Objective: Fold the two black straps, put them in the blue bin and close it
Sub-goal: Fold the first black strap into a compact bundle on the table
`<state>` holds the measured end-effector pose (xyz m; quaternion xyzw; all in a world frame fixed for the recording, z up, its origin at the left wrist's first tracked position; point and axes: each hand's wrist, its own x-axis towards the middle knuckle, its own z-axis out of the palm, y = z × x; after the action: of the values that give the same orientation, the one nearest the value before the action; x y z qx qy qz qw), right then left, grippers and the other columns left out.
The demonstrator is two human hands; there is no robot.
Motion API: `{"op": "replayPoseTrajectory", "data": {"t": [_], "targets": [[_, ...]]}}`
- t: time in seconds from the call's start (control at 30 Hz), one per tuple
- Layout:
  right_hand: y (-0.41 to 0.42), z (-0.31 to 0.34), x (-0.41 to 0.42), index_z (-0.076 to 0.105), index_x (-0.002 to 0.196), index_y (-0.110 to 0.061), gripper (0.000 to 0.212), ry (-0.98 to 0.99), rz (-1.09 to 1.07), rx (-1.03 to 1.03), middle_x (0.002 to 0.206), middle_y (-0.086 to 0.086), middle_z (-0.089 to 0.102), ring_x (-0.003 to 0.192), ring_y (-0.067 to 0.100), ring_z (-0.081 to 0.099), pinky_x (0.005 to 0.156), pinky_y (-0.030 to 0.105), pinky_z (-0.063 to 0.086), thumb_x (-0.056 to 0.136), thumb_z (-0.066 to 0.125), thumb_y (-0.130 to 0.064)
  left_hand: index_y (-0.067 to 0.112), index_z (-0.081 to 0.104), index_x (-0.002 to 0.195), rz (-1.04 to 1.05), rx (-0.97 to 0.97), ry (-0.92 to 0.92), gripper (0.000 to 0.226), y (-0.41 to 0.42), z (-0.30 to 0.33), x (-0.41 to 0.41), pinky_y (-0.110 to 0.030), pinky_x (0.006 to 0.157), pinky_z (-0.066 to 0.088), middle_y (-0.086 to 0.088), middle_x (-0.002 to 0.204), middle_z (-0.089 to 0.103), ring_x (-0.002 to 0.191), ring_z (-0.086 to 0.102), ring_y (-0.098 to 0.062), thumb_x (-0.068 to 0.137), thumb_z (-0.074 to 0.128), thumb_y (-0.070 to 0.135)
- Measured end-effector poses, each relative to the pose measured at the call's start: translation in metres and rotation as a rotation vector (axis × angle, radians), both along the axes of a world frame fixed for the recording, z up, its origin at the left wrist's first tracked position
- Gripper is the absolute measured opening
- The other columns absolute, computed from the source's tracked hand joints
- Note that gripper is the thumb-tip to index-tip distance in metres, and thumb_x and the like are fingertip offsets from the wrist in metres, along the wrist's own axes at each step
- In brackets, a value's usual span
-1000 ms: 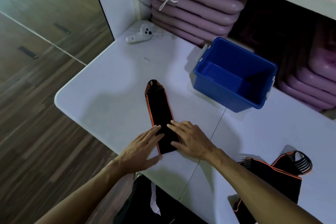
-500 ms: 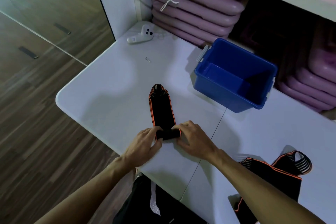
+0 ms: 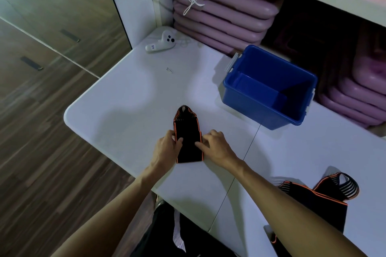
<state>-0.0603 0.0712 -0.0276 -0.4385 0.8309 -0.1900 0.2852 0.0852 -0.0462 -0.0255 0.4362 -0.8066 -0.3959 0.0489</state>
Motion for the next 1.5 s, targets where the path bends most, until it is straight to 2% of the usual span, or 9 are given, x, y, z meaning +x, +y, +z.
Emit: {"op": "replayPoseTrajectory", "data": {"t": [0.13, 0.3, 0.47, 0.63, 0.83, 0.93, 1.13, 1.3, 1.5], "targets": [[0.001, 0.002, 0.003, 0.060, 0.096, -0.014, 0.033, 0.078, -0.022, -0.022, 0.098, 0.003, 0.058, 0.095, 0.022, 0.050, 0.075, 0.037, 0.053, 0.091, 0.061, -0.047, 0.007, 0.046, 0.117, -0.067, -0.139, 0.007, 0.028, 0.004, -0.004, 0.005, -0.033, 0.054, 0.033, -0.009, 0.065, 0.057, 0.061, 0.058, -0.034, 0.095, 0.050, 0.023], [0.003, 0.005, 0.004, 0.048, 0.127, -0.026, 0.044, 0.192, 0.050, -0.123, 0.117, 0.003, 0.056, 0.100, 0.025, 0.052, 0.079, 0.040, 0.053, 0.089, 0.065, -0.042, 0.016, 0.044, 0.129, -0.178, -0.266, 0.061, 0.036, 0.007, 0.002, 0.012, -0.040, 0.073, 0.049, -0.010, 0.108, 0.052, 0.093, 0.055, -0.029, 0.094, 0.053, 0.021], [0.007, 0.003, 0.002, 0.058, 0.128, -0.025, 0.036, 0.296, 0.280, -0.204, 0.138, 0.005, 0.047, 0.108, 0.029, 0.053, 0.081, 0.044, 0.054, 0.092, 0.063, -0.027, 0.018, 0.060, 0.121, -0.441, -0.631, 0.029, 0.030, -0.004, -0.009, 0.035, -0.039, 0.081, 0.053, -0.010, 0.134, 0.052, 0.115, 0.050, -0.029, 0.091, 0.058, 0.022], [0.028, -0.001, -0.006, 0.032, 0.151, -0.022, 0.080, 0.330, 0.529, -0.075, 0.161, 0.000, 0.021, 0.130, 0.021, 0.038, 0.094, 0.038, 0.044, 0.086, 0.050, -0.067, 0.017, 0.040, 0.143, -0.644, -0.571, -0.088, 0.068, -0.005, -0.012, 0.054, -0.040, 0.103, 0.042, -0.007, 0.154, 0.033, 0.137, 0.037, -0.025, 0.090, 0.041, 0.060], [0.028, 0.000, -0.002, 0.031, 0.150, -0.018, 0.072, 0.337, 0.526, -0.107, 0.159, 0.005, 0.028, 0.123, 0.023, 0.047, 0.092, 0.037, 0.047, 0.087, 0.058, -0.043, 0.009, 0.041, 0.141, -0.657, -0.596, -0.090, 0.070, -0.001, -0.009, 0.049, -0.038, 0.097, 0.048, -0.012, 0.147, 0.042, 0.125, 0.048, -0.026, 0.086, 0.046, 0.053], [0.026, 0.008, -0.002, 0.034, 0.148, -0.021, 0.066, 0.204, 0.448, -0.133, 0.151, 0.001, 0.042, 0.122, 0.020, 0.048, 0.096, 0.035, 0.045, 0.087, 0.056, -0.038, 0.013, 0.043, 0.139, -0.587, -0.496, -0.009, 0.061, -0.002, -0.004, 0.047, -0.035, 0.099, 0.043, -0.003, 0.140, 0.052, 0.122, 0.051, -0.021, 0.089, 0.045, 0.047], [0.005, 0.025, 0.001, 0.051, 0.119, -0.023, 0.028, -0.109, 0.092, -0.100, 0.098, 0.004, 0.055, 0.089, 0.017, 0.053, 0.080, 0.036, 0.051, 0.098, 0.047, -0.040, 0.015, 0.055, 0.091, -0.325, -0.178, 0.095, 0.042, -0.018, 0.013, 0.020, -0.038, 0.069, 0.042, 0.001, 0.072, 0.061, 0.075, 0.056, -0.023, 0.093, 0.031, 0.050], [-0.014, 0.014, -0.001, 0.058, 0.113, -0.010, 0.031, -0.180, -0.104, -0.132, 0.115, 0.003, 0.051, 0.105, 0.017, 0.050, 0.088, 0.025, 0.047, 0.096, 0.055, -0.035, 0.009, 0.057, 0.082, -0.131, 0.009, 0.020, 0.051, -0.026, 0.006, -0.003, -0.038, 0.078, 0.046, -0.006, 0.089, 0.055, 0.082, 0.054, -0.024, 0.090, 0.035, 0.054], [-0.020, 0.021, -0.008, 0.049, 0.126, -0.016, 0.044, -0.356, -0.140, -0.126, 0.104, -0.001, 0.061, 0.087, 0.012, 0.060, 0.067, 0.011, 0.048, 0.087, 0.070, -0.019, 0.006, 0.046, 0.121, -0.030, 0.254, 0.095, 0.036, -0.036, 0.011, -0.017, -0.019, 0.068, 0.044, -0.008, 0.104, 0.060, 0.090, 0.059, -0.021, 0.089, 0.060, 0.015]]}}
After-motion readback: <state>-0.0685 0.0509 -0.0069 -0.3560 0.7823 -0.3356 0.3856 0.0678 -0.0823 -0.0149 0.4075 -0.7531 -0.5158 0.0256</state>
